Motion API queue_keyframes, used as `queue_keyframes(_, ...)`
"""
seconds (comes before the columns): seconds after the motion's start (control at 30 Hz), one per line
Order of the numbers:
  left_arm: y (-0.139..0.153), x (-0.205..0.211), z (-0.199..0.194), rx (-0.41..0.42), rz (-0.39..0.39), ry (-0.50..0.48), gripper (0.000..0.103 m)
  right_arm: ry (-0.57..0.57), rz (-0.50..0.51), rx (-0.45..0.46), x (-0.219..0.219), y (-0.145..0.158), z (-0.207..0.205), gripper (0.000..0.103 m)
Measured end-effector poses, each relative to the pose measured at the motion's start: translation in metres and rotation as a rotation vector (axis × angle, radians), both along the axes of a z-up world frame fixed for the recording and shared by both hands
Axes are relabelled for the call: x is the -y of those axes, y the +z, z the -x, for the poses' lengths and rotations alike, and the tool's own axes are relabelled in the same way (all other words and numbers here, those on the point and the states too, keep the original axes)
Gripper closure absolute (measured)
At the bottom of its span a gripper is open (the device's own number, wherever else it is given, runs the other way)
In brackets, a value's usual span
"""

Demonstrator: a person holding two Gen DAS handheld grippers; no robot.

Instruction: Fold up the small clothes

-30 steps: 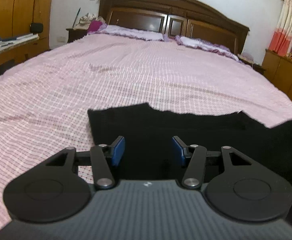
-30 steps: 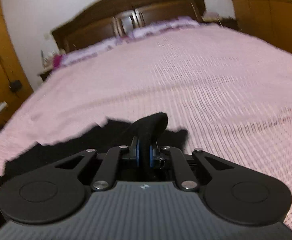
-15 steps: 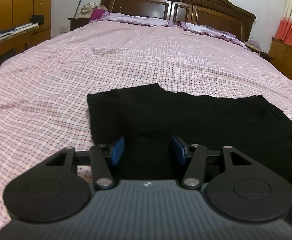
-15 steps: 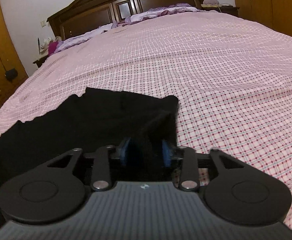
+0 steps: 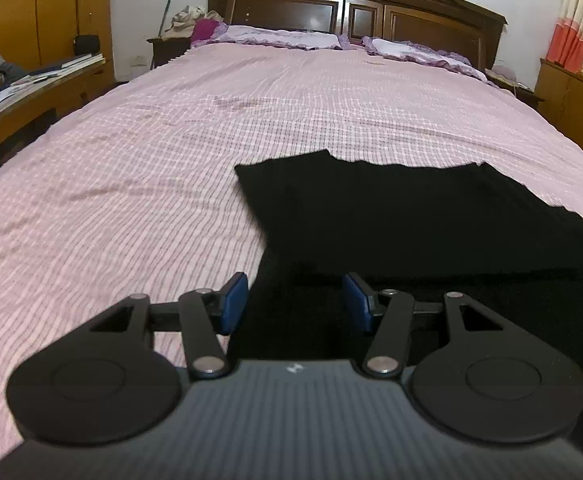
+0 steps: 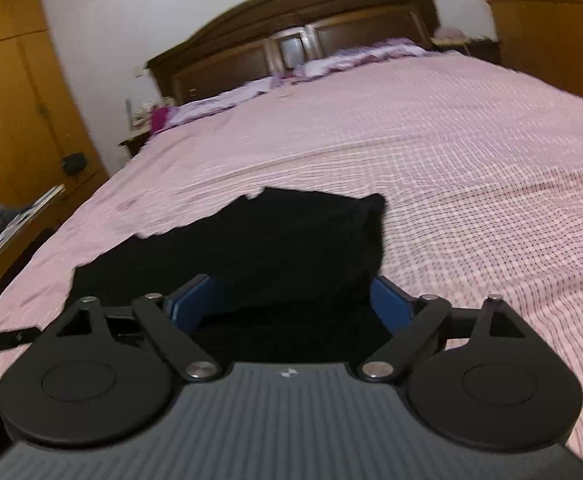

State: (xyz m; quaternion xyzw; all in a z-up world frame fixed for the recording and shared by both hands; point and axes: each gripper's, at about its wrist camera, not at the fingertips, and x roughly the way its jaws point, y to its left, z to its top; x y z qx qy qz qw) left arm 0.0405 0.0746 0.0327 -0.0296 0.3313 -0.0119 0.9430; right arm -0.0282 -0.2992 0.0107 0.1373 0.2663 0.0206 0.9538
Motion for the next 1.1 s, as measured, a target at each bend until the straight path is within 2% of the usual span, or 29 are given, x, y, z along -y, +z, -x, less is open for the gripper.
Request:
queue_keyframes(0.37,0.008,0.014,0.083,-0.020,0.009,-0.101,0.048,0.126,0.079,0.028,-0.056,0.004,0.109,0.012)
queue_keyframes(0.57,-0.001,0.028,0.116,-0.033,-0.028,-0.167,0.048,0.174,0.119,0.016,-0.076,-0.006,0.152,0.012)
queue_keyframes(0.8,-0.024,0.040,0.145,-0.099,-0.024,-0.293,0.048,0.236,0.268,-0.002,-0.105,-0.027,0.191,0.006)
queue_keyframes(0.93,-0.036,0.050,0.157,-0.135,-0.077,-0.348,0.048,0.282,0.363,-0.042,-0.120,-0.038,0.203,0.005)
queue_keyframes(1.0,-0.041,0.055,0.163,-0.141,-0.121,-0.371,0.046,0.308,0.399,-0.058,-0.126,-0.042,0.206,0.004)
queue_keyframes(1.07,-0.044,0.057,0.166,-0.144,-0.143,-0.389,0.031,0.330,0.425,-0.072,-0.132,-0.045,0.208,0.004)
queue_keyframes(1.1,-0.046,0.058,0.168,-0.142,-0.145,-0.402,0.028,0.343,0.436,-0.082,-0.134,-0.046,0.205,0.004)
